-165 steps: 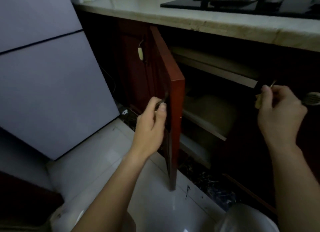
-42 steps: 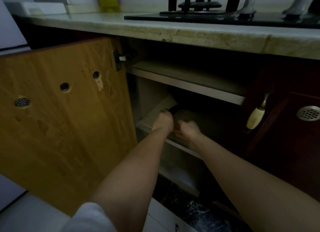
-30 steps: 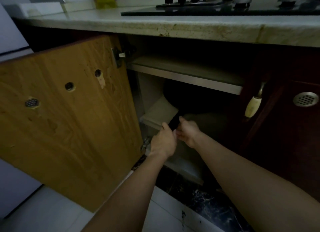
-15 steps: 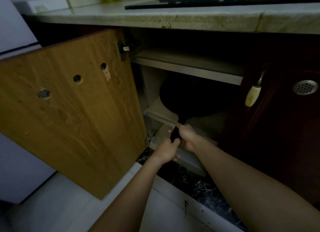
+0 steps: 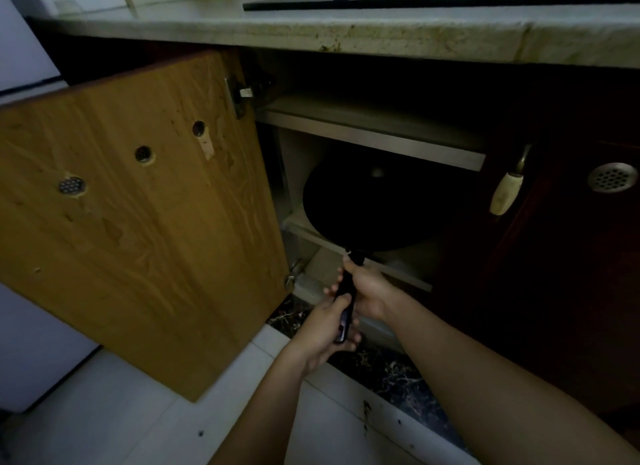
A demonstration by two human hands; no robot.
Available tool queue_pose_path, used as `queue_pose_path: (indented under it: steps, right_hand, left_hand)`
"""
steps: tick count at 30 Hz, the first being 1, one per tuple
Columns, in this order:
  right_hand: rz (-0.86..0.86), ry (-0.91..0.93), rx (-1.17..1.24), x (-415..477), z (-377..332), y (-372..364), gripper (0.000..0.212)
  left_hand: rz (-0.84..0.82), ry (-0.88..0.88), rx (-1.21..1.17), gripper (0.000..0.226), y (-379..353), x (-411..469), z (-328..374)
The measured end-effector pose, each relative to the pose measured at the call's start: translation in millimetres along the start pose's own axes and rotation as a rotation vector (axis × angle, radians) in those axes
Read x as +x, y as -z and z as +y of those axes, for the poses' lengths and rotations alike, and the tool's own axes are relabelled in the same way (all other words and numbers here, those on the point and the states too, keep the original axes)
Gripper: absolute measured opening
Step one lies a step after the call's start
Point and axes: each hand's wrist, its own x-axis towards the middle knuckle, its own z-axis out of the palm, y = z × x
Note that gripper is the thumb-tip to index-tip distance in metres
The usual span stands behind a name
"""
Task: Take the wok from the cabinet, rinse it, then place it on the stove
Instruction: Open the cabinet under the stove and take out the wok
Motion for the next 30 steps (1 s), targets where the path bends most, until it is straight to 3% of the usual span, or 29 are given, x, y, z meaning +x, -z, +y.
queue_pose_path:
  steps: [6,13,19,30]
  right_hand:
    - [0.029,0.029,-0.033,5,16,-3,0.031]
    - [0.023,0.017,0.077,0,8,-3,0.031]
    - [0.101,0.08,0.057,-6,26,-7,0.034]
    - [0.138,0.039,0.037,-30,24,-14,0.037]
  left_hand:
    - [0.103,0.013,0.063,0.04,-2,3,0]
    - [0.12,-0.045,0.14,0.032,-7,-3,-4]
    - [0.099,0.037,0.148,0.047,-6,-12,-8]
    - [0.25,-0.026,0.153,0.033,-25,-34,-9]
